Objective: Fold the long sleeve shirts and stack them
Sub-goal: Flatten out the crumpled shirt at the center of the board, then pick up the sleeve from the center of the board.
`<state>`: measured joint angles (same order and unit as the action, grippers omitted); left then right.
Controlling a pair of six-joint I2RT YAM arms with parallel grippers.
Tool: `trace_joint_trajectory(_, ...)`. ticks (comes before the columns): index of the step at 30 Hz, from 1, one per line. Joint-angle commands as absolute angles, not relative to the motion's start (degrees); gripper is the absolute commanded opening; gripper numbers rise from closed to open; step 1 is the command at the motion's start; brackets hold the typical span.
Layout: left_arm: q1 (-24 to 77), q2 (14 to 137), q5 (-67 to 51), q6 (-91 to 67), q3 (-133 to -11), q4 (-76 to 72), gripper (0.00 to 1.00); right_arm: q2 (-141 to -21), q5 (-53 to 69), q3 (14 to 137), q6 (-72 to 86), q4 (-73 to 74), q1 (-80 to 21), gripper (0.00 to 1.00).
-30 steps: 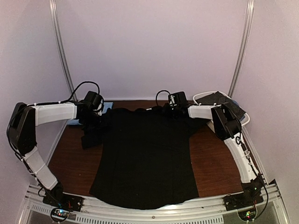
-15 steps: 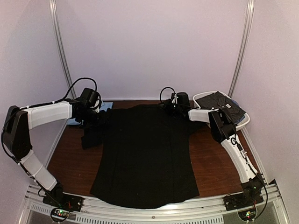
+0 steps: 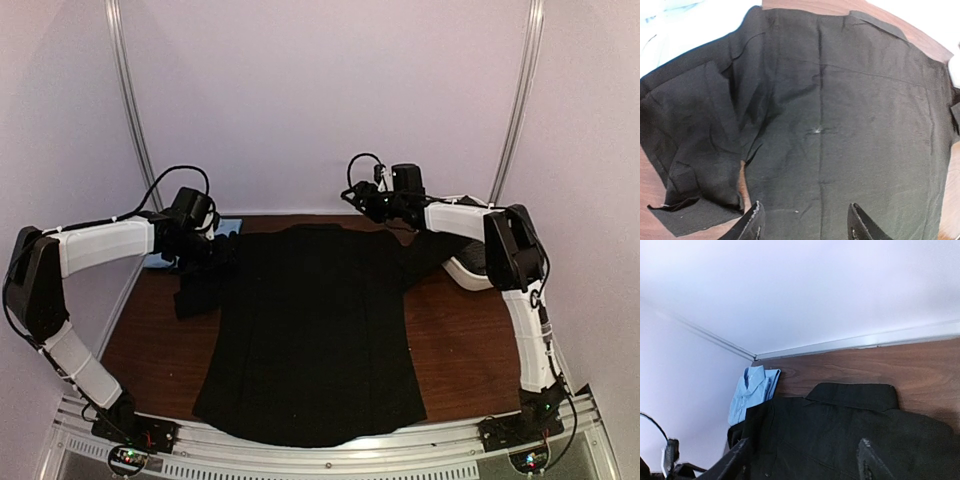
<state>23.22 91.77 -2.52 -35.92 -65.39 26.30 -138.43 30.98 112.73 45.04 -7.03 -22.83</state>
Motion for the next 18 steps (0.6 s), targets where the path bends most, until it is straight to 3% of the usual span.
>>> trace_joint_trajectory(1, 22.85, 90.25, -5.97, -36.16, -66.46, 21.77, 0.58, -127.27, 26.36, 103.13, 35.77, -4.55, -22.59, 0.83)
trace_joint_trajectory(3, 22.95, 90.3, -6.75, -36.1, -66.57, 21.42, 0.58, -122.84, 24.23, 98.32, 33.52, -4.13, -22.55, 0.98)
trace_joint_trajectory(4, 22.98, 90.28, -7.04, -36.0, -66.66, 21.31, 0.58, -120.67, 23.19, 96.26, 32.6, -3.8, -22.4, 1.0)
trace_joint_trajectory(18, 24.15, 89.1, -8.28, -36.12, -66.03, 20.68, 0.59, -99.3, 0.62, 77.78, 18.88, 8.65, -21.63, 1.0)
